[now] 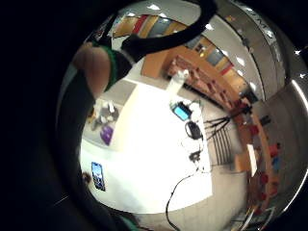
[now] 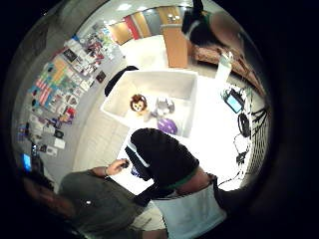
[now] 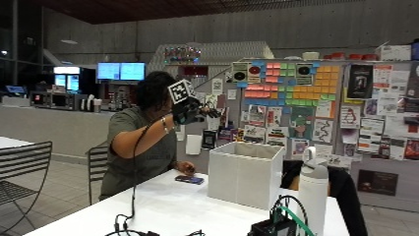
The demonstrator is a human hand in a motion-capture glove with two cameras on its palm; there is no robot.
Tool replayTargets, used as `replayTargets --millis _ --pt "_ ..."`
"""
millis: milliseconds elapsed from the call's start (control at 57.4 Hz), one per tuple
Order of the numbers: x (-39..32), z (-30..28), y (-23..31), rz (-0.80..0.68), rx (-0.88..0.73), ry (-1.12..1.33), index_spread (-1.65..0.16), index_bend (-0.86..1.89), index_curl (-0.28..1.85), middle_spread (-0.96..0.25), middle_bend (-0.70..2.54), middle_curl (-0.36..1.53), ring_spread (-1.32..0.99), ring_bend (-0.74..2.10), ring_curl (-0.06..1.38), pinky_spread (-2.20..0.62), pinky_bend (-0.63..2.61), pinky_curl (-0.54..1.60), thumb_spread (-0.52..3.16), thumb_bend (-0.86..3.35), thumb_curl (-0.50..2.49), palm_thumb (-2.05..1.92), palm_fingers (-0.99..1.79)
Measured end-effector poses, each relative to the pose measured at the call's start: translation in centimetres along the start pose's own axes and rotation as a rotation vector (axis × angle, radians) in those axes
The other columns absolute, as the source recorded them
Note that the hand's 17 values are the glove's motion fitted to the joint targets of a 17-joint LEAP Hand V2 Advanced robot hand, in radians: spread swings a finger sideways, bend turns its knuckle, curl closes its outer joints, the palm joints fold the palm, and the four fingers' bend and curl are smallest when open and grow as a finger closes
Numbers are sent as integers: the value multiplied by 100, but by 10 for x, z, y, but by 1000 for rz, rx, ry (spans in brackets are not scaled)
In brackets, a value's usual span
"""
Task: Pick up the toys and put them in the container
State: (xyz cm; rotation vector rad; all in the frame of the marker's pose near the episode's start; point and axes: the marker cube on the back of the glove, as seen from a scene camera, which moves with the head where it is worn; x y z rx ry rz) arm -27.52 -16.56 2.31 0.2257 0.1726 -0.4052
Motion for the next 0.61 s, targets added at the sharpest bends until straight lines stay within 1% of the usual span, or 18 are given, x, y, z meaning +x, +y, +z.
replayTargets --millis 35,87,261,401,523,610 --pt "13 11 15 15 0 65 -47 20 71 -23 30 65 -32 87 39 -7 88 36 112 -7 35 -9 27" --pt "20 24 38 24 5 92 -47 16 69 -23 33 64 -32 88 39 -7 87 35 112 -7 33 -9 27" --pt "53 81 96 98 -81 15 -47 16 61 -23 35 62 -31 89 39 -6 84 34 112 -6 29 -8 26" --pt "63 125 124 144 -148 34 -46 18 58 -23 34 60 -31 86 38 -4 82 34 114 -6 27 -8 23" --pt "66 147 140 175 -124 132 -46 18 56 -23 36 59 -31 82 36 -3 80 33 115 -6 26 -8 24" --pt "67 151 145 195 -123 148 -46 18 55 -23 39 59 -31 81 35 -3 78 32 115 -6 25 -7 25"
